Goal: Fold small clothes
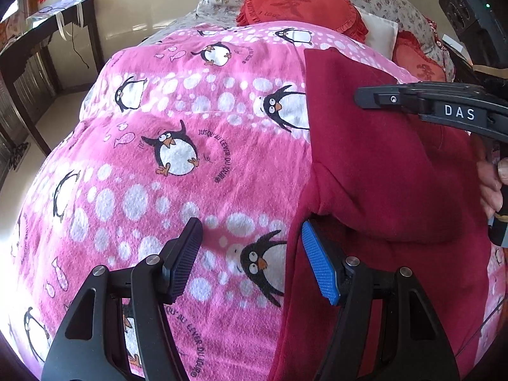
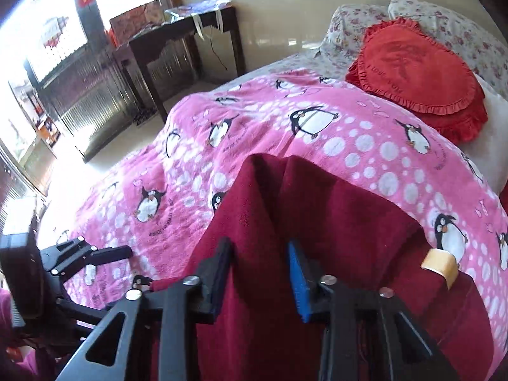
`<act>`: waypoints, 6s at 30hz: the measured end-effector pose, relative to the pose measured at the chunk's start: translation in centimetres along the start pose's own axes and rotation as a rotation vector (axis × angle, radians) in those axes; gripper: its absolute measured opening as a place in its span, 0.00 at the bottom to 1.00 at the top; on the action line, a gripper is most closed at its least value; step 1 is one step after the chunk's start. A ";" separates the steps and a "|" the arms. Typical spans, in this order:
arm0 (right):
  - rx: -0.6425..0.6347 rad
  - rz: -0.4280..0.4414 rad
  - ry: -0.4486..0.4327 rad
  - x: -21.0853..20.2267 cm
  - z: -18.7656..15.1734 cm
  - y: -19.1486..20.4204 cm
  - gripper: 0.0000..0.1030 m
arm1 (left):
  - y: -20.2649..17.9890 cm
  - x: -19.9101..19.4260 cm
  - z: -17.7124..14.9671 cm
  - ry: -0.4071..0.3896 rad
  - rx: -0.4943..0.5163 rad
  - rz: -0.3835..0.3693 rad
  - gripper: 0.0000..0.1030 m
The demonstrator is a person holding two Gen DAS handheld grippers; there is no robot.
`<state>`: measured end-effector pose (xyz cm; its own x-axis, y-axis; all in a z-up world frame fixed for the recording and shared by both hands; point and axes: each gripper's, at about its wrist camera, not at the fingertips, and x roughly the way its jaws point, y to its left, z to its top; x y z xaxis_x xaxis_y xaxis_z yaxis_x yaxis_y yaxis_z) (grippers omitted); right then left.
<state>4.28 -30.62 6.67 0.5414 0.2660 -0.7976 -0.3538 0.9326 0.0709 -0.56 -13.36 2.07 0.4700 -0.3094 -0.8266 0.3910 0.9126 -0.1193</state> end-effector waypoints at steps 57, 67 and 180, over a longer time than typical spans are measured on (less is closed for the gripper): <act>0.526 -0.429 -0.045 -14.2 -20.1 -8.4 0.45 | -13.6 0.2 1.8 0.020 0.196 -0.051 0.64; 0.598 -0.402 -0.097 -17.9 -20.7 -9.2 0.45 | -14.2 2.0 1.2 0.064 0.214 -0.019 0.64; 0.484 -0.315 -0.192 -19.7 -20.4 -9.0 0.55 | -4.9 -2.1 7.2 -0.054 0.021 -0.095 0.11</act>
<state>-18.77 -49.21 9.55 0.7074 -0.0435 -0.7054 0.2082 0.9666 0.1492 2.25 -19.06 8.40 0.4715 -0.4090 -0.7813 0.4520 0.8728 -0.1842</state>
